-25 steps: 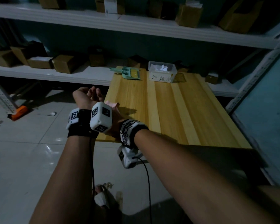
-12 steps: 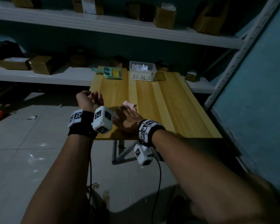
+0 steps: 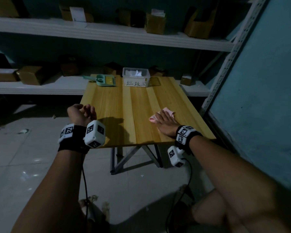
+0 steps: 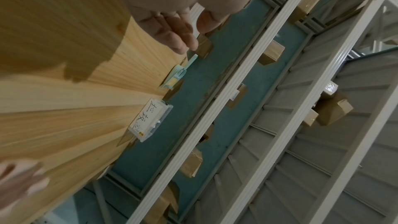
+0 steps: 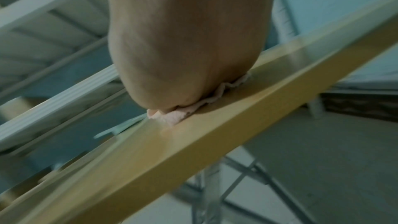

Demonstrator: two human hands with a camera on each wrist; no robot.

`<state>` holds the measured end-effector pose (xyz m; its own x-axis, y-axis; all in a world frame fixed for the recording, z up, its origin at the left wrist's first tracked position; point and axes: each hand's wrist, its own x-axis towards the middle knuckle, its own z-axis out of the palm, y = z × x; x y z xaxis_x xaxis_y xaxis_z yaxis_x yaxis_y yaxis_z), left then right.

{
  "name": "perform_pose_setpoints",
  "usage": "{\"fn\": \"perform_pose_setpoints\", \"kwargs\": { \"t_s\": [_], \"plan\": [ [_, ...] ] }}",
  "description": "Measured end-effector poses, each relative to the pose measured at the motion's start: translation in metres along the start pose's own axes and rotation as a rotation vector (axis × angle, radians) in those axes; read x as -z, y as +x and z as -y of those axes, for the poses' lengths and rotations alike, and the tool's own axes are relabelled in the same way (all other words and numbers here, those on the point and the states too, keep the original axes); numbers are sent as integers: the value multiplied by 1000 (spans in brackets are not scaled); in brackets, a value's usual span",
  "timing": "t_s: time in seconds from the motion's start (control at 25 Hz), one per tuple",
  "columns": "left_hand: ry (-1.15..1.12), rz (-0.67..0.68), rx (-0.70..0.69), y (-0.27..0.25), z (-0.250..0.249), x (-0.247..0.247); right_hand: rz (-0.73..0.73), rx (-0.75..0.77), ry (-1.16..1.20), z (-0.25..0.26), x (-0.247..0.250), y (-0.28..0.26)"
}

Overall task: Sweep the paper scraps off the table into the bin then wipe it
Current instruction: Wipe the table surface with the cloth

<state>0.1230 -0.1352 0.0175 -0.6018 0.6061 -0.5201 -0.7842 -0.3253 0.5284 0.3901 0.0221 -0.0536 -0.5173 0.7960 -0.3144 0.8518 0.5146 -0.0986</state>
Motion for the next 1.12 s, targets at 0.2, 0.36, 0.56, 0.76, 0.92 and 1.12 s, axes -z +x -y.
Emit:
{"fn": "perform_pose_setpoints", "kwargs": {
  "t_s": [0.2,0.36,0.56,0.76,0.92,1.12],
  "plan": [
    [-64,2,-22,-6,6,-6,35,-146,43,-36,10,-12],
    [-49,-13,15,-9,16,-12,-23,-112,100,-51,9,-25],
    [-32,-10,18,-11,25,-17,-56,-245,112,-81,12,-35],
    [12,3,28,-11,33,-21,-97,-442,237,-103,17,-63],
    [-12,9,37,-9,39,-25,-103,-483,276,-111,11,-71],
    [-61,40,47,-6,45,-26,-135,-494,208,-110,-3,-71]
  ]
}}
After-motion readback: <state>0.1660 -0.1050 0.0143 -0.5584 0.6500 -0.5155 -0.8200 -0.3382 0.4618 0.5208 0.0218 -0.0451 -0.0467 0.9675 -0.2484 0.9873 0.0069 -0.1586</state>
